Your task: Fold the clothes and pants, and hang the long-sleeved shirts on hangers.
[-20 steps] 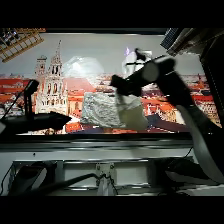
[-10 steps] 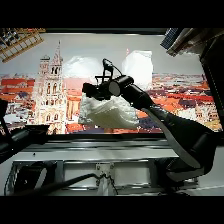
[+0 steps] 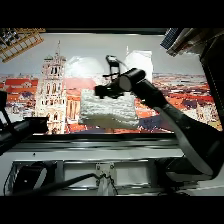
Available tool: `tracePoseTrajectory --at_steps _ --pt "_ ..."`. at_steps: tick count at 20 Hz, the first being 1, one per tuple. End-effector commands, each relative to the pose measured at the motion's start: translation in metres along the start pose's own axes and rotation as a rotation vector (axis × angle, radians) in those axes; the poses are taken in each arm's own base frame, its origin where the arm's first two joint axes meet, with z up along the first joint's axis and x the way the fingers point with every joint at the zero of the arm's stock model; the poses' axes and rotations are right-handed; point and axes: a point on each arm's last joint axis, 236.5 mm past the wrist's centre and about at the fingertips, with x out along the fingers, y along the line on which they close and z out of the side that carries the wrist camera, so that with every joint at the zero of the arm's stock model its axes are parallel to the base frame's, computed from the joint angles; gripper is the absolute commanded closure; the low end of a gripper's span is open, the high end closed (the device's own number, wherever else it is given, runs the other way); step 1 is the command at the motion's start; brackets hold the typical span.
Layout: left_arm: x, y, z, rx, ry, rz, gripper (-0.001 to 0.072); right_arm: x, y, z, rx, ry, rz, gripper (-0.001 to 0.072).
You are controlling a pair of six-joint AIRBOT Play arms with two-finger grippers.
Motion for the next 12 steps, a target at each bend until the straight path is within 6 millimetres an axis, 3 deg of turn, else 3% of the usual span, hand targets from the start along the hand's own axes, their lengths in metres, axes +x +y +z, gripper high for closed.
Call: tracePoseTrajectory --at_steps 1,2,5,7,9,12 --pt "0.019 0.005 0.012 -0.020 0.002 0.012 0.0336 -0.065 -0.133 0.007 -0.058 -0.049 -0.442 0.0282" --pt "0.025 0.007 0.013 -0.026 0.012 0.015 0.0227 -0.075 -0.157 0.004 -0.019 -0.059 -0.473 0.0282" --pt "0.043 0.011 0.015 -0.044 0.040 0.025 0.0216 -0.079 -0.232 -0.029 0.176 -0.031 -0.511 0.0282" --pt "0.052 0.011 0.016 -0.060 0.052 0.019 0.0216 -0.060 -0.261 -0.059 0.329 -0.008 -0.443 0.0278" --pt "0.059 0.011 0.016 -0.074 0.064 0.012 0.0216 -0.032 -0.254 -0.064 0.481 -0.054 -0.218 0.0220" --pt "0.066 0.013 0.012 -0.083 0.093 0.018 0.0214 -0.010 -0.228 -0.044 0.552 -0.170 0.132 0.0180"
